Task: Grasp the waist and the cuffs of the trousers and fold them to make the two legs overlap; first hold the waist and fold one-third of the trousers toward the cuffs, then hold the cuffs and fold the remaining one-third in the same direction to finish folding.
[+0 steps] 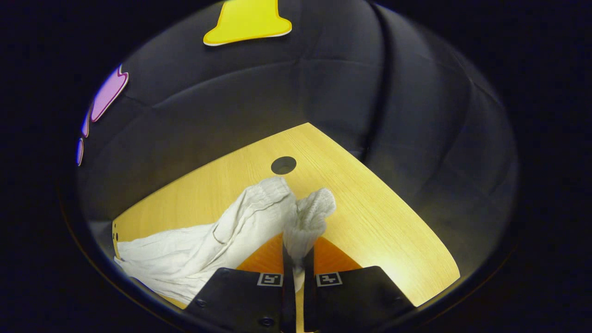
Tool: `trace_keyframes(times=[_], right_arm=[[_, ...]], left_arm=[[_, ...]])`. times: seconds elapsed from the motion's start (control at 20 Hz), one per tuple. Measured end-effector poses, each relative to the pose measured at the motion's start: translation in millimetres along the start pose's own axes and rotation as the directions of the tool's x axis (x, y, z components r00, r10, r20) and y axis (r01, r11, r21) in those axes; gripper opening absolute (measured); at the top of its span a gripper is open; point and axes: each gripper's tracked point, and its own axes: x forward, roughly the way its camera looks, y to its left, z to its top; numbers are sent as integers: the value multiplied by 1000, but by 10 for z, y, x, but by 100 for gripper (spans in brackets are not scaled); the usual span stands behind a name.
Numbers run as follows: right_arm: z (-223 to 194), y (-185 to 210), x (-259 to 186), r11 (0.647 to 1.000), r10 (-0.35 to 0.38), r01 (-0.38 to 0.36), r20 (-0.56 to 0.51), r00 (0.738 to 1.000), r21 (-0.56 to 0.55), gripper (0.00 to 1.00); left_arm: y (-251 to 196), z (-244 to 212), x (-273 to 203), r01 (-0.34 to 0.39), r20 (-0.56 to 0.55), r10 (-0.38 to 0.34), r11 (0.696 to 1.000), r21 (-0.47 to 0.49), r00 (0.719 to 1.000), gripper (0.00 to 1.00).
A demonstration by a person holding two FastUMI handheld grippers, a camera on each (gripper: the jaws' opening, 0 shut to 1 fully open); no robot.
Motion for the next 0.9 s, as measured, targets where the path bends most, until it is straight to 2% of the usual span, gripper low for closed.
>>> trace_keyframes(times=[0.1,0.35,0.55,0.7,0.9], right_arm=[[163,111,-134,999,22,-23,39,999,24,11],[413,407,-674,994,96,-90,121,988,-58,11],[558,622,-980,985,171,-174,138,976,11,11],[477,627,-885,973,226,-231,122,966,25,11],[452,637,-888,955,292,-295,88,952,23,11]], left_arm=[[223,-39,41,-2,-18,2,1000,-11,1000,96],[676,21,122,1,11,-1,999,-53,1000,96],[885,34,133,1,26,-2,1000,26,1000,96],[933,38,133,28,34,-30,998,52,999,96],[1062,-18,160,43,27,-44,999,25,999,96]])
